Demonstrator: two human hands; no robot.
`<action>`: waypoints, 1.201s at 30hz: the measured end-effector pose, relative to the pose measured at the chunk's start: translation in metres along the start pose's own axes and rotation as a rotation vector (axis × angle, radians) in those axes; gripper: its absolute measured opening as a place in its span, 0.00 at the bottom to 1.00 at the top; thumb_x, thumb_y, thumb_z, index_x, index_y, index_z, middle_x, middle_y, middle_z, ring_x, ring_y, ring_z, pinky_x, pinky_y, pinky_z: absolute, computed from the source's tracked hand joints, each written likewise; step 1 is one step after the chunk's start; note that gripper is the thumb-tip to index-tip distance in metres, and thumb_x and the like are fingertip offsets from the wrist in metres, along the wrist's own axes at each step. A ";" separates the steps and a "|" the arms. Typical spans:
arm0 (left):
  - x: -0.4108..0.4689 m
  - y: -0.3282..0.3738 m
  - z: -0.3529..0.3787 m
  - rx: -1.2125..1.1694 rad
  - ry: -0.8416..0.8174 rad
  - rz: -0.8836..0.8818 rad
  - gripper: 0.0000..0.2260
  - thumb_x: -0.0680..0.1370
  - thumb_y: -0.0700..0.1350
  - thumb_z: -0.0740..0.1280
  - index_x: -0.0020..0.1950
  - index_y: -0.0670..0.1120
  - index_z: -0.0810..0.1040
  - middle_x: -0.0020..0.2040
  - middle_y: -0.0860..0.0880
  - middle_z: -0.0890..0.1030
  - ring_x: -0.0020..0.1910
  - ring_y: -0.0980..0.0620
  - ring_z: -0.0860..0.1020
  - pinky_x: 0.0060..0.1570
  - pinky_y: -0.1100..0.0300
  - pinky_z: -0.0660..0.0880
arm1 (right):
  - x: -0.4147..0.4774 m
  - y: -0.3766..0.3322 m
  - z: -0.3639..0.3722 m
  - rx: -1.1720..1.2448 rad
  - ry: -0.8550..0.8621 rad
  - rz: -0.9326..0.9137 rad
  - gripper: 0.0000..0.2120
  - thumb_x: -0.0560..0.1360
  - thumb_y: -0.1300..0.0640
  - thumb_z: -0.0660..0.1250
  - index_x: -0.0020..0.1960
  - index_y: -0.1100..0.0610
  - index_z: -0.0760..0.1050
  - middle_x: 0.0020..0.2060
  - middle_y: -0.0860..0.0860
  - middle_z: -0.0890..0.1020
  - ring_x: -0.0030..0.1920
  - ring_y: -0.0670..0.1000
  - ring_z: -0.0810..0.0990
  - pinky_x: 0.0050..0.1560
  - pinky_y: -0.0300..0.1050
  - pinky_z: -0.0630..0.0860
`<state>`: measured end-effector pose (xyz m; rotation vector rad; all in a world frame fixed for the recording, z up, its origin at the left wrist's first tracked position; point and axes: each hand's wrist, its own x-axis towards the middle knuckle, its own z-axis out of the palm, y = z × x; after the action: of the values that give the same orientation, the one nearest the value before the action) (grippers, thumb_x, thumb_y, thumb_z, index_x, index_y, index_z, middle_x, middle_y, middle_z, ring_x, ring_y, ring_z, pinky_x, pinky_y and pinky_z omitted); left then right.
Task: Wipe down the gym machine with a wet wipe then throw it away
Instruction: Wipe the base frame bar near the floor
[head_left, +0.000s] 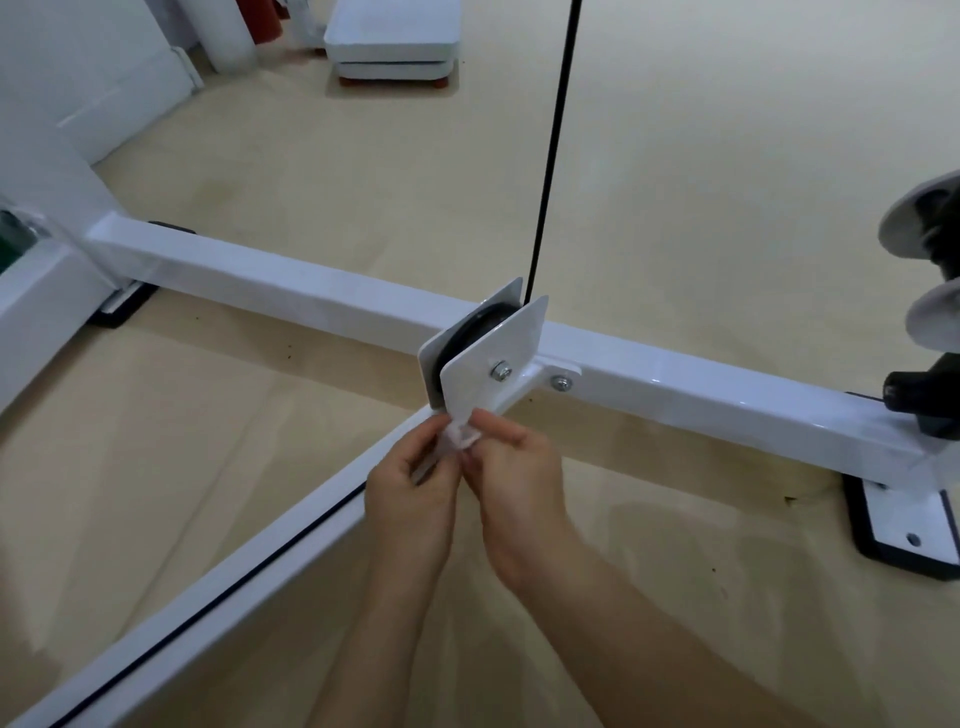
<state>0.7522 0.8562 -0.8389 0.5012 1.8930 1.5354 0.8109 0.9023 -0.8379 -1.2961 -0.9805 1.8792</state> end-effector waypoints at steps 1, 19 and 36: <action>-0.002 0.002 0.002 0.007 0.021 0.014 0.11 0.76 0.42 0.71 0.48 0.60 0.81 0.45 0.62 0.84 0.48 0.63 0.81 0.49 0.66 0.76 | 0.001 -0.012 -0.002 0.145 -0.003 0.090 0.13 0.72 0.69 0.68 0.57 0.70 0.78 0.40 0.57 0.80 0.44 0.54 0.79 0.54 0.47 0.77; 0.007 0.044 0.002 0.122 0.105 0.305 0.04 0.78 0.45 0.69 0.44 0.53 0.78 0.40 0.54 0.81 0.43 0.54 0.79 0.44 0.55 0.78 | -0.007 -0.057 0.018 -0.269 0.131 -0.332 0.08 0.74 0.65 0.68 0.43 0.53 0.80 0.38 0.50 0.84 0.39 0.48 0.83 0.41 0.37 0.79; 0.060 0.088 -0.038 0.077 0.084 0.204 0.06 0.76 0.48 0.71 0.53 0.52 0.83 0.40 0.53 0.84 0.39 0.58 0.81 0.41 0.66 0.75 | 0.019 -0.136 0.010 -0.240 -0.098 -0.236 0.03 0.77 0.59 0.68 0.47 0.57 0.80 0.32 0.47 0.82 0.32 0.43 0.79 0.33 0.33 0.74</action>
<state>0.6738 0.8891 -0.7643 0.6925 2.0226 1.6397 0.8087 0.9851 -0.7286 -1.1694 -1.3827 1.6956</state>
